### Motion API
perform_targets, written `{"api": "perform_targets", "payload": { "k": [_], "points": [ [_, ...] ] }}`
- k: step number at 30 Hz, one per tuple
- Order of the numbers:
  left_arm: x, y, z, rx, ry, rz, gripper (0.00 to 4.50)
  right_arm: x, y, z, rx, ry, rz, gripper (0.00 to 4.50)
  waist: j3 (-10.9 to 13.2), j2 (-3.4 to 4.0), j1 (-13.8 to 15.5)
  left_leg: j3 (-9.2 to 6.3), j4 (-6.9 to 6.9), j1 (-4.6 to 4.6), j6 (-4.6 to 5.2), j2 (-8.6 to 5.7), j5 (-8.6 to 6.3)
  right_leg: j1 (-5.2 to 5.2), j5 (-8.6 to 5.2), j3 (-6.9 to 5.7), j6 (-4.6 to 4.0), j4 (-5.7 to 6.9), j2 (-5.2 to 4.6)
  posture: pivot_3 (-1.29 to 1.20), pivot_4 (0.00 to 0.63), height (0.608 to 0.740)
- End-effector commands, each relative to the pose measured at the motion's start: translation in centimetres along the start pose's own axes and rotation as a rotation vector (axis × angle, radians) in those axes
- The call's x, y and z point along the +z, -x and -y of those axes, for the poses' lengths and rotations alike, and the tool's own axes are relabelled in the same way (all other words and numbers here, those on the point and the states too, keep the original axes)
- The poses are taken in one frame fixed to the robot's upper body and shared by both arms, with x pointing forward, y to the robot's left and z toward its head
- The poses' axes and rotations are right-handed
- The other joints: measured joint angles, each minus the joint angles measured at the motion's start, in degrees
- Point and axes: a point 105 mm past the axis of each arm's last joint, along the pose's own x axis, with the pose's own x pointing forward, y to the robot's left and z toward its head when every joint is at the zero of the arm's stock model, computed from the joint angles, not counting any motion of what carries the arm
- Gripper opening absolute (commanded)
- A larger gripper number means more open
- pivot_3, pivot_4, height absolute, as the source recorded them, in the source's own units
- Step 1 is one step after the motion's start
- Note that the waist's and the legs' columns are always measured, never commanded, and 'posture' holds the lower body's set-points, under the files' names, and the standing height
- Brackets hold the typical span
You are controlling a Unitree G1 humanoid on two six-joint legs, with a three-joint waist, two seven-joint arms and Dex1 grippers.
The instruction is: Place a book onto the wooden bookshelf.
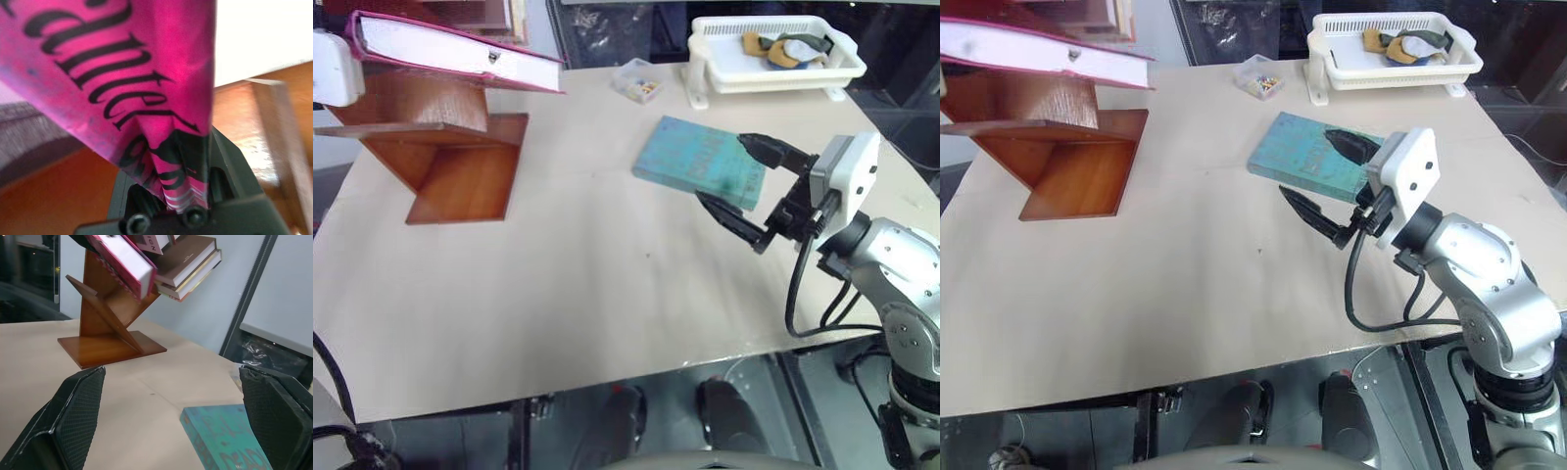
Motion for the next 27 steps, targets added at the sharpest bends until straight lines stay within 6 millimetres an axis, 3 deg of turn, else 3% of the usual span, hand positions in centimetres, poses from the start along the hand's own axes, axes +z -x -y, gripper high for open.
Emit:
{"api": "perform_targets", "payload": {
  "k": [1,6,9,13,16,19,24,27],
  "points": [
    [0.2,2.8,-1.4,0.044,-0.006,-0.036,0.69,1.1,-0.3,0.1,0.019,0.043,0.054,4.5,0.01,-0.01,0.34,-0.01,0.0,-0.01,0.0,-0.01,0.0,0.0,0.0,-0.01,0.0,-0.02,-0.01,0.0,0.15,0.74],
    [-1.0,5.2,-1.4,0.043,0.006,-0.17,0.69,1.1,-0.9,0.1,0.047,0.038,0.073,4.5,0.01,-0.01,0.32,-0.09,-0.01,-0.01,0.0,-0.02,0.0,0.02,0.0,-0.1,0.0,0.0,-0.01,0.0,0.15,0.74],
    [-2.4,5.2,-1.1,0.055,0.012,-0.261,0.69,1.0,-1.2,0.1,0.064,0.036,0.082,4.5,0.01,-0.01,0.32,-0.08,-0.01,0.01,0.0,-0.02,0.0,0.03,0.0,-0.11,0.0,0.02,-0.01,0.0,0.15,0.74],
    [-3.6,2.1,0.3,0.065,0.058,-0.295,0.69,1.1,-1.6,0.1,0.073,0.044,0.089,4.5,0.0,0.0,0.86,-0.11,0.01,0.08,0.0,-0.02,0.01,0.09,0.0,-0.15,0.0,0.08,-0.02,0.0,0.15,0.74],
    [-3.8,-1.5,2.4,0.034,0.133,-0.305,0.69,1.2,-1.7,0.0,0.074,0.061,0.086,4.5,-0.01,0.01,1.38,-0.19,0.17,0.09,-0.01,-0.04,0.01,0.12,0.0,-0.24,0.0,0.18,-0.02,0.0,0.15,0.74],
    [-4.1,-3.0,3.4,0.021,0.202,-0.347,0.69,1.4,-1.7,-0.1,0.065,0.07,0.087,4.5,-0.03,0.03,2.12,-0.26,0.54,0.01,-0.01,-0.05,0.0,0.12,-0.01,-0.31,-0.01,0.44,-0.03,0.0,0.15,0.74],
    [-4.0,-2.8,3.0,0.059,0.212,-0.36,2.86,1.5,-1.5,-0.3,0.039,0.068,0.088,4.5,-0.04,0.05,1.93,-0.17,0.75,0.12,0.18,-0.11,-0.11,0.16,-0.01,-0.23,0.0,0.81,-0.07,0.0,0.15,0.74],
    [-3.3,-1.9,2.0,0.134,0.276,-0.256,4.1,1.3,-1.3,-0.5,0.027,0.054,0.081,4.5,-0.04,0.03,1.85,-0.18,0.78,0.06,0.05,-0.1,-0.03,0.11,-0.01,-0.23,-0.01,0.8,-0.07,0.0,0.15,0.74]
  ]
}}
